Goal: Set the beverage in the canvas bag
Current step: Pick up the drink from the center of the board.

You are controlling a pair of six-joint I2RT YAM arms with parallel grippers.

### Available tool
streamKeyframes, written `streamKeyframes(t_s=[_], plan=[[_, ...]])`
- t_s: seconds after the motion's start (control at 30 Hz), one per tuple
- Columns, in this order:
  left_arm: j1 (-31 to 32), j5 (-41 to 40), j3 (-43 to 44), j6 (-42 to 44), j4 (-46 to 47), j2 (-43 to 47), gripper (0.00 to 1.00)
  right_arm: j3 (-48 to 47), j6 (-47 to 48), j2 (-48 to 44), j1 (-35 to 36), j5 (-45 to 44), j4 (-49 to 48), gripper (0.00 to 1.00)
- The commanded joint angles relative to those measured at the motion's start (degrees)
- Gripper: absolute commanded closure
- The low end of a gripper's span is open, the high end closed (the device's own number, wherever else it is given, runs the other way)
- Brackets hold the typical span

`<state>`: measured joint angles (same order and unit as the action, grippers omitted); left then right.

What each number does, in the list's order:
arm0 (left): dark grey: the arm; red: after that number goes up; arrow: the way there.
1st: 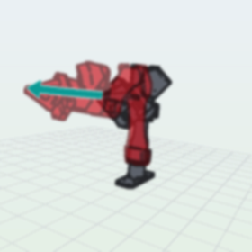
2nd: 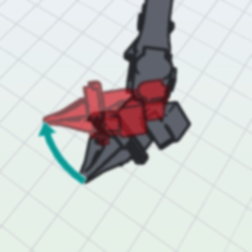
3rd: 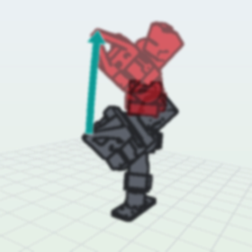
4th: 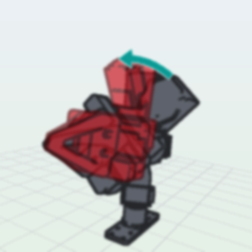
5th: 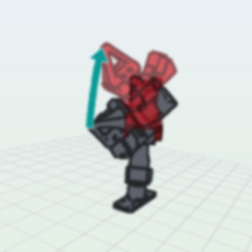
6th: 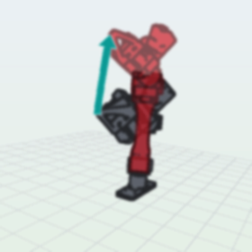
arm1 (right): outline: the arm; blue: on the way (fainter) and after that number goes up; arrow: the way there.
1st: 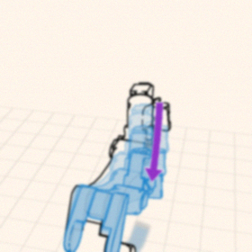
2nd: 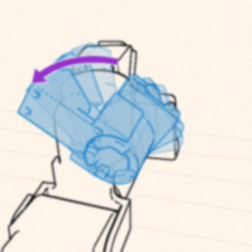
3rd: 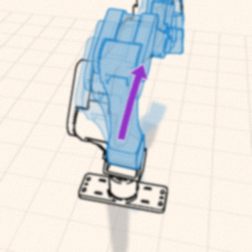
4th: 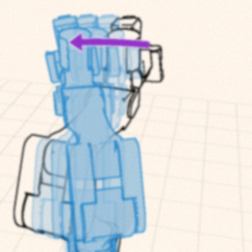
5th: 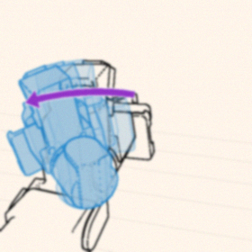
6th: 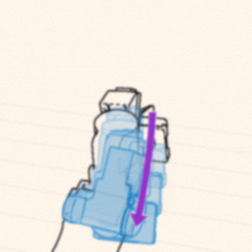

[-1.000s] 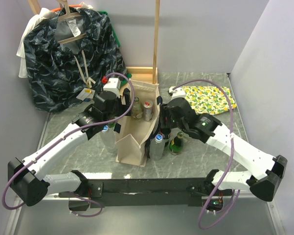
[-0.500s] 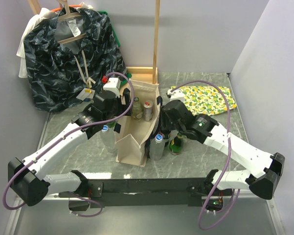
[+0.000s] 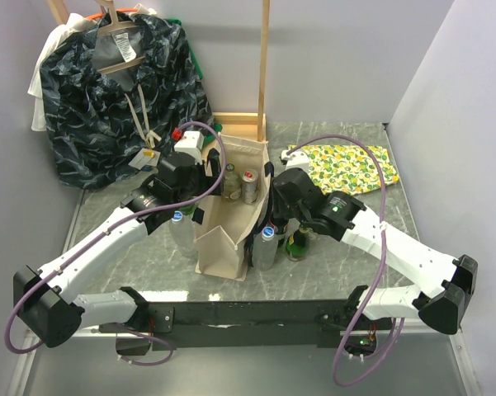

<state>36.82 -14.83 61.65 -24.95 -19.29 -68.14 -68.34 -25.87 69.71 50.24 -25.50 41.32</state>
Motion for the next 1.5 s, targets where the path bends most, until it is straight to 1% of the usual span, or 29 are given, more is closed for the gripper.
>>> streamKeyframes(t_s=[0.0, 0.03, 0.07, 0.13, 0.17, 0.2, 0.23, 0.73, 1.07, 1.47], plan=[[-0.26, 0.42, 0.58, -0.45, 2.15, 0.99, 0.09, -0.74, -0.24, 0.77, 0.3, -0.87, -2.12, 0.52], [-0.26, 0.33, 0.75, -0.45, 2.06, 1.08, 0.09, -0.92, -0.24, 0.95, 0.21, -0.7, -2.21, 0.55], [-0.26, 0.15, 0.67, -0.45, 1.98, 1.08, 0.09, -1.1, -0.24, 1.21, 0.3, -0.7, -2.12, 0.65], [-0.26, 0.07, 0.49, -0.54, 1.97, 1.34, 0.09, -1.36, -0.32, 1.3, 0.3, -0.78, -1.68, 0.79], [-0.26, 0.06, 0.58, -0.54, 2.06, 1.34, 0.09, -1.45, -0.32, 1.22, 0.21, -0.78, -1.59, 0.92], [-0.26, 0.06, 0.49, -0.54, 2.06, 1.43, 0.09, -1.62, -0.32, 1.22, 0.3, -0.87, -1.51, 0.98], [-0.26, 0.15, 0.49, -0.45, 2.15, 1.43, 0.09, -1.54, -0.41, 1.22, 0.3, -1.05, -1.42, 1.0], [-0.26, 0.33, 0.66, -0.54, 2.15, 1.43, 0.09, -1.54, -0.59, -0.72, 0.3, -2.01, -2.74, 1.0], [-0.26, 0.15, 0.67, -0.63, 1.45, 2.4, 0.09, -6.1, 1.7, -1.6, 0.3, -2.37, -1.68, 1.0], [-0.26, 0.33, 0.84, -0.54, 1.27, 2.57, 0.09, -8.48, 3.81, -2.83, 0.3, -3.16, -3.53, 1.0]])
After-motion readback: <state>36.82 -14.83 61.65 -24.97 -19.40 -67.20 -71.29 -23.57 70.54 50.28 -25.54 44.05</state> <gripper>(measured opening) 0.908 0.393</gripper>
